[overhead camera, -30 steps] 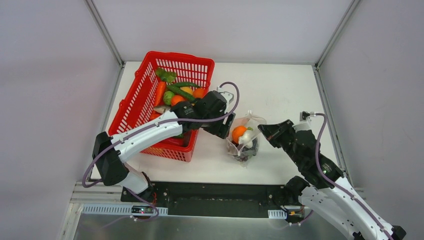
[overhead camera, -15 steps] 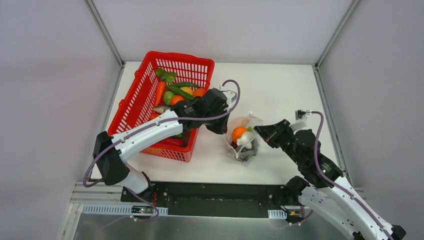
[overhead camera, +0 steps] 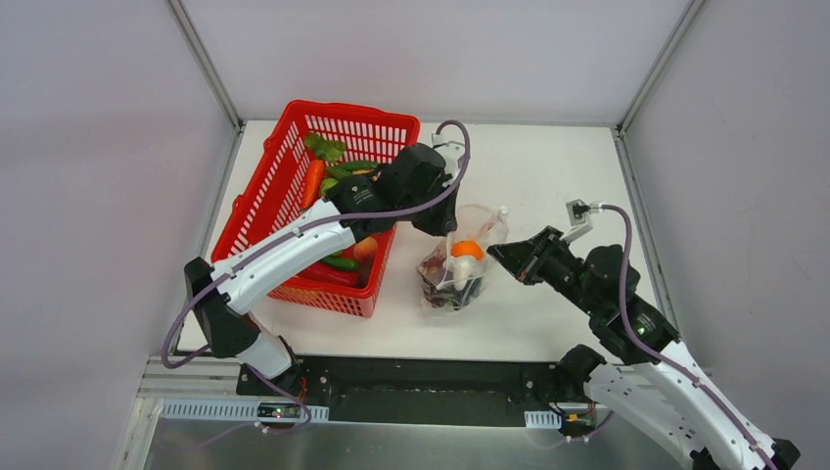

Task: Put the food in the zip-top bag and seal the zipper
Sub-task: Adjust the zipper food storage bag at the center of the board.

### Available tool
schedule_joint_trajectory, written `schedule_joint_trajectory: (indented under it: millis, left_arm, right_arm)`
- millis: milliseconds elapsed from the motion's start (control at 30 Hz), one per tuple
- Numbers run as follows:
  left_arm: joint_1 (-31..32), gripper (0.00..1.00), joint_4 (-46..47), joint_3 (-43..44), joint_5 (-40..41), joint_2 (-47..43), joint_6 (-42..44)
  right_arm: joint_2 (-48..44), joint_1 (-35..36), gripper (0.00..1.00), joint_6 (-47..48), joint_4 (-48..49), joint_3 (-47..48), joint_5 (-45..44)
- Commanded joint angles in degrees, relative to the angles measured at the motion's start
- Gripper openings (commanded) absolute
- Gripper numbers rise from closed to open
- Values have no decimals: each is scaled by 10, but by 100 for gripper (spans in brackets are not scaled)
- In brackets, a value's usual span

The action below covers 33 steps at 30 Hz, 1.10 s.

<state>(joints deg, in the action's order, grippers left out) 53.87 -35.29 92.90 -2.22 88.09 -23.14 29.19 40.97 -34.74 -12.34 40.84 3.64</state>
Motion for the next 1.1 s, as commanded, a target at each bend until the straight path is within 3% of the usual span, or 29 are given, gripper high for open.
schedule_joint_trajectory:
  millis: [0, 133, 333, 467, 533, 633, 767, 900, 1067]
  left_arm:
    - [-15, 0, -44, 36, 25, 36, 11]
    - [-14, 0, -47, 41, -6, 47, 24]
    - [-15, 0, -25, 23, -48, 17, 28]
    - [-15, 0, -52, 31, -33, 24, 28]
    - [-13, 0, -37, 25, -69, 14, 23]
    - [-14, 0, -4, -8, -37, -8, 12]
    - [-17, 0, -63, 28, -57, 30, 19]
    - [-17, 0, -56, 11, -42, 27, 20]
    - [-17, 34, -72, 12, -6, 13, 31]
  right_arm:
    - [45, -2, 0, 16, -28, 36, -31]
    - [68, -1, 0, -25, 17, 7, 43]
    - [18, -2, 0, -39, 61, -11, 28]
    - [7, -2, 0, -43, 6, -5, -88]
    - [19, -2, 0, -25, -12, 15, -72]
    - [17, -1, 0, -26, 25, 3, -41]
    - [42, -1, 0, -51, 0, 1, -64]
    - [42, -2, 0, -66, 19, -13, -49]
    - [34, -2, 0, -68, 33, -13, -46]
